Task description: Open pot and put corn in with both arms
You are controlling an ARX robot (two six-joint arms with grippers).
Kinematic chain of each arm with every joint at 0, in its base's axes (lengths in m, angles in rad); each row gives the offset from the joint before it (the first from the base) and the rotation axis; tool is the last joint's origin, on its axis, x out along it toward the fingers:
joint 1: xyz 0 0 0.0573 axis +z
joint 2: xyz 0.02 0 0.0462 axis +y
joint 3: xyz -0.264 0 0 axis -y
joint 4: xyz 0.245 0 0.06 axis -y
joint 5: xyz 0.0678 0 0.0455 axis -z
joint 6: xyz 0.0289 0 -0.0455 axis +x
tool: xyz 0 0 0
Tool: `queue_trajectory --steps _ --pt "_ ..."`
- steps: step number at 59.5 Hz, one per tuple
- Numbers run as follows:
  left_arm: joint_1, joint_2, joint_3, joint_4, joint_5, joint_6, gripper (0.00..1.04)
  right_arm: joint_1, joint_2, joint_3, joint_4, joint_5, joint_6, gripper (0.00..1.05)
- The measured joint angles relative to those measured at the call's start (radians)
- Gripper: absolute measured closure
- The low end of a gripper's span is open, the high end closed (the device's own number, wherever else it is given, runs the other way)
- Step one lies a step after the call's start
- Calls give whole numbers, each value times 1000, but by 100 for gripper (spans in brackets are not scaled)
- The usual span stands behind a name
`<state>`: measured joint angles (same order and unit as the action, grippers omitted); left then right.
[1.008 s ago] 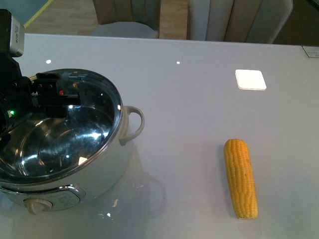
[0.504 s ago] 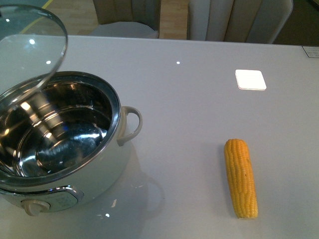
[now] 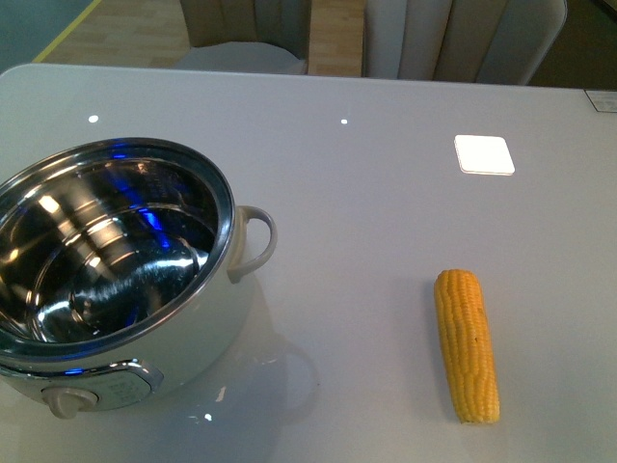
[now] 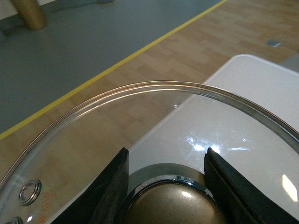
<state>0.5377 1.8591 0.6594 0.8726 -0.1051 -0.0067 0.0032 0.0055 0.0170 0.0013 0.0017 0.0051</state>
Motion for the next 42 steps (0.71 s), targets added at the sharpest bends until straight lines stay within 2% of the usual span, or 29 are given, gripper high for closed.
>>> queue_trajectory --steps 6,11,28,42 --pt "74 93 10 49 2 13 63 0 0 0 0 0 0 9" --pt "102 211 19 104 19 22 63 0 0 0 0 0 0 9" --pt "72 470 108 226 64 29 63 0 0 0 0 0 0 9" --pt "37 637 238 253 79 29 63 0 0 0 0 0 0 9"
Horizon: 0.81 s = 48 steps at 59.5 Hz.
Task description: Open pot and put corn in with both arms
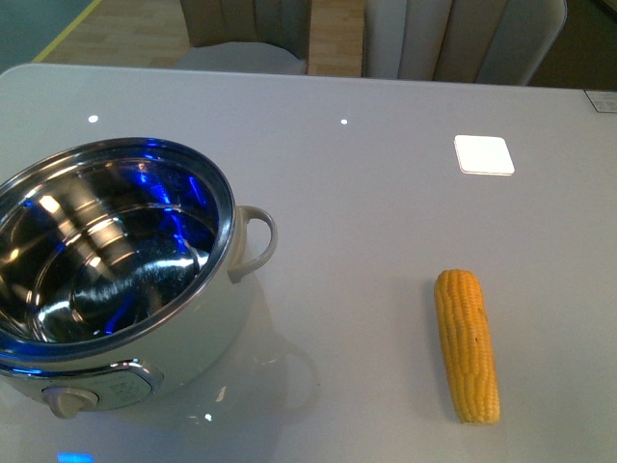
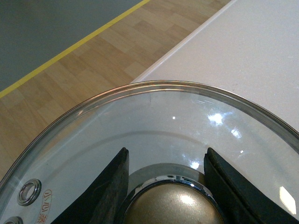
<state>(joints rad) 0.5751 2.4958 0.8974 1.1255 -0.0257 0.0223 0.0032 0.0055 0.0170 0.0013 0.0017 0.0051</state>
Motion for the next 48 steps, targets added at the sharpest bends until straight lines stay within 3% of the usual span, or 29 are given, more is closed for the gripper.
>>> queue_trajectory --steps 18,38,48 --pt "-5 61 35 8 34 0 62 0 0 0 0 0 0 9" --pt "-6 -10 -50 48 46 -10 9 0 0 0 0 0 0 9" --pt "-13 -210 -158 31 78 -38 7 0 0 0 0 0 0 9"
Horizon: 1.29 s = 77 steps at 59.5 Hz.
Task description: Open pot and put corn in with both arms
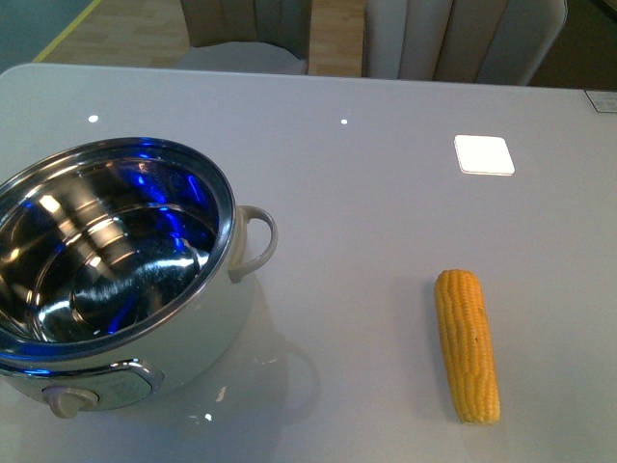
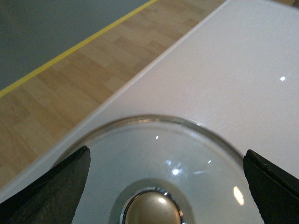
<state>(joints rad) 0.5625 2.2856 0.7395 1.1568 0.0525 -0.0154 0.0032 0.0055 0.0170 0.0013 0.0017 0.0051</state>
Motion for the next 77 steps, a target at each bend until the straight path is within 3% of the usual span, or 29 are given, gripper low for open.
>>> queue_trajectory --steps 10,24,37,41,46,54,67,77 --pt "-11 -291 -129 -95 77 -34 7 0 0 0 0 0 0 9" --pt "-3 -789 -315 -365 159 -80 7 0 0 0 0 0 0 9" --pt "-10 -937 -341 -396 164 -80 7 0 0 0 0 0 0 9" --pt "-7 -909 -388 -228 346 -43 18 0 0 0 0 1 0 9" --pt "-51 -947 -466 -119 425 -17 32 0 0 0 0 0 0 9" --pt "-138 -1025 -576 -71 351 -4 56 0 0 0 0 -2 0 9" --pt "-277 -1263 -672 -220 218 3 99 0 0 0 0 -2 0 9" --pt "-352 -1423 -705 -346 149 5 102 0 0 0 0 -2 0 9"
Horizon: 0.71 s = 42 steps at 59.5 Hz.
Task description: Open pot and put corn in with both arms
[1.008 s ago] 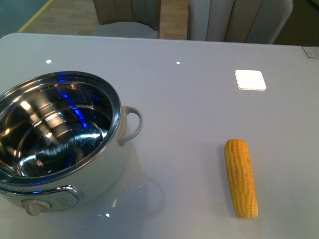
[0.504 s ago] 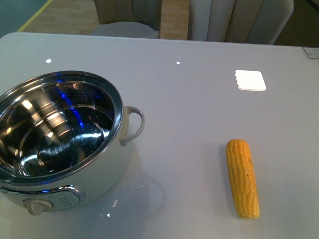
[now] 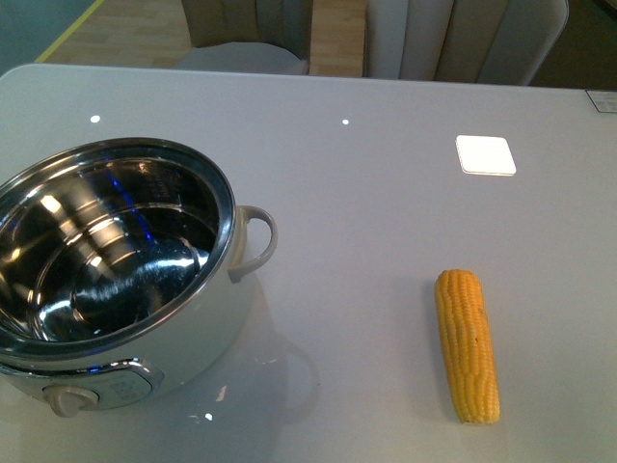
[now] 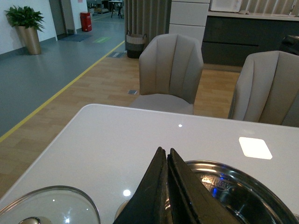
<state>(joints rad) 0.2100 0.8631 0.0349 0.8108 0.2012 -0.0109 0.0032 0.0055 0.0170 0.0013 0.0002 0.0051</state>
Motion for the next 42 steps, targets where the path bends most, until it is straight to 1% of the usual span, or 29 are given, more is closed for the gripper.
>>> queue_trajectory --steps 10,21,25,30,42 --pt "-58 -148 -20 -123 -54 0 102 0 0 0 0 0 0 9" --pt "-101 -278 -22 -240 -101 0 102 0 0 0 0 0 0 9" --pt "-167 -327 -23 -287 -186 0 102 0 0 0 0 0 0 9" --pt "-203 -379 -23 -332 -191 1 102 0 0 0 0 0 0 9" --pt "-207 -480 -23 -429 -202 1 102 0 0 0 0 0 0 9"
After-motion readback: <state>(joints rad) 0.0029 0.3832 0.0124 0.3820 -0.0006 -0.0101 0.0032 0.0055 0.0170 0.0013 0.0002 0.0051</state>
